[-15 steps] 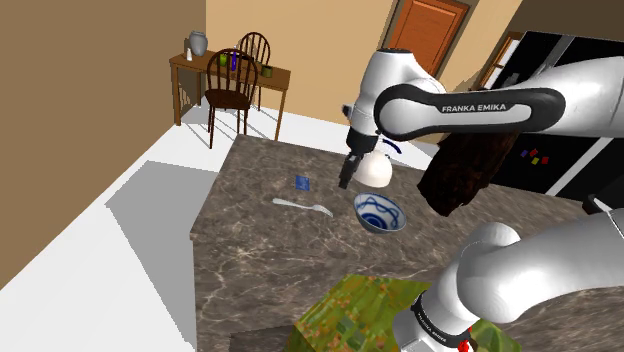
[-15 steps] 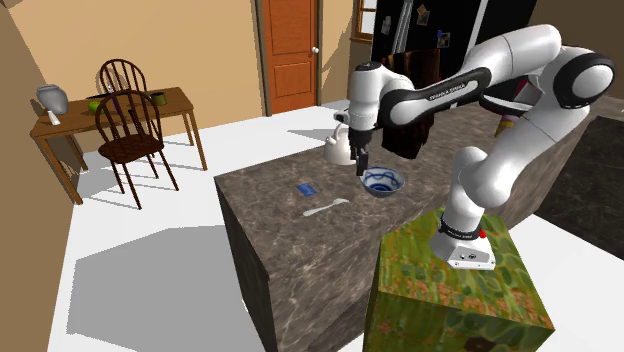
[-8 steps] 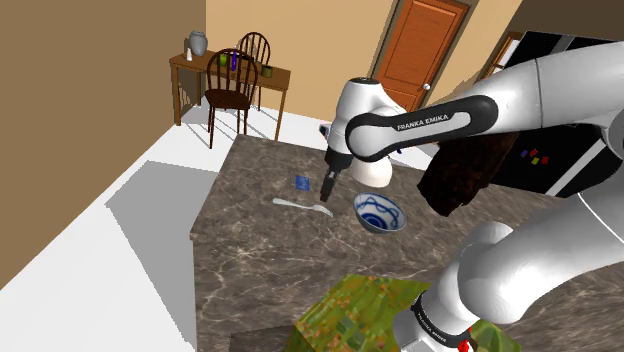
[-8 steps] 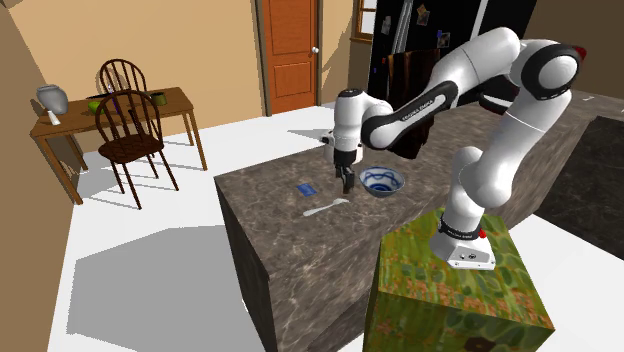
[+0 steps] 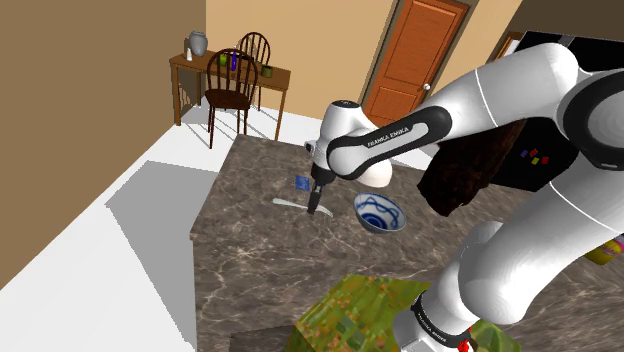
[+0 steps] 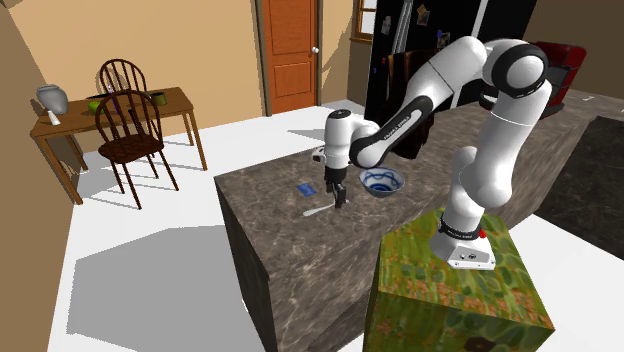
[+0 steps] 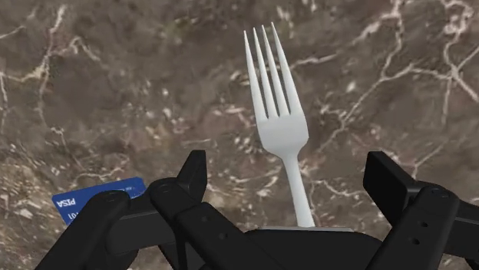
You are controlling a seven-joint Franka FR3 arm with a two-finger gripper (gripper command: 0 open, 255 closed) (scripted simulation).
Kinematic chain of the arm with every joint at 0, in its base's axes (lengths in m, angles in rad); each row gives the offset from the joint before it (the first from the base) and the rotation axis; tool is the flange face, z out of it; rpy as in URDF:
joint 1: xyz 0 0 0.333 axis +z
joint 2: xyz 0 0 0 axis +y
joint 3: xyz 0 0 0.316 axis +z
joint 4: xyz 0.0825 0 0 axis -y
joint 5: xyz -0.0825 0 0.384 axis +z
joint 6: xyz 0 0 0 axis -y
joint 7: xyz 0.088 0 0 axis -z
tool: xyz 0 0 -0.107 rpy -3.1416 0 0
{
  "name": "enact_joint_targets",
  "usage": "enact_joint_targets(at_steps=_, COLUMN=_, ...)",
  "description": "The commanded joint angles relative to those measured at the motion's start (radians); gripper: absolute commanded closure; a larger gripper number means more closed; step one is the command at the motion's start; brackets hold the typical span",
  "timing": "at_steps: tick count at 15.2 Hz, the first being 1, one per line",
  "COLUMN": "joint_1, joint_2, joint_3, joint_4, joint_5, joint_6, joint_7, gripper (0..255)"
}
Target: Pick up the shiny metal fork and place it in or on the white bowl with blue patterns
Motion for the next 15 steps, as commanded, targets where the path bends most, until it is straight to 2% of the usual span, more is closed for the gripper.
enact_joint_targets(at_steps=1, joint_1=0.000, joint_2=0.022, joint_3=0.000, joint_4=-0.008, joint_5=0.000, joint_6=0.030, joint_7=0.001, gripper=0)
enact_joint_targets(at_steps=3, joint_1=0.000, joint_2=0.052, joint_3=-0.001, joint_4=-0.017, joint_5=0.000, joint_6=0.070, joint_7=0.001, gripper=0)
enact_joint_targets(at_steps=11, joint_1=0.000, joint_2=0.052, joint_3=-0.001, joint_4=-0.017, joint_5=0.000, joint_6=0.070, joint_7=0.000, gripper=0)
enact_joint_targets(at_steps=12, joint_1=0.000, joint_2=0.052, joint_3=-0.001, joint_4=-0.017, joint_5=0.000, joint_6=0.070, joint_7=0.000, gripper=255)
enact_joint_targets(at_steps=15, joint_1=0.000, joint_2=0.052, joint_3=-0.001, joint_4=-0.017, joint_5=0.000, joint_6=0.070, joint_7=0.001, gripper=255)
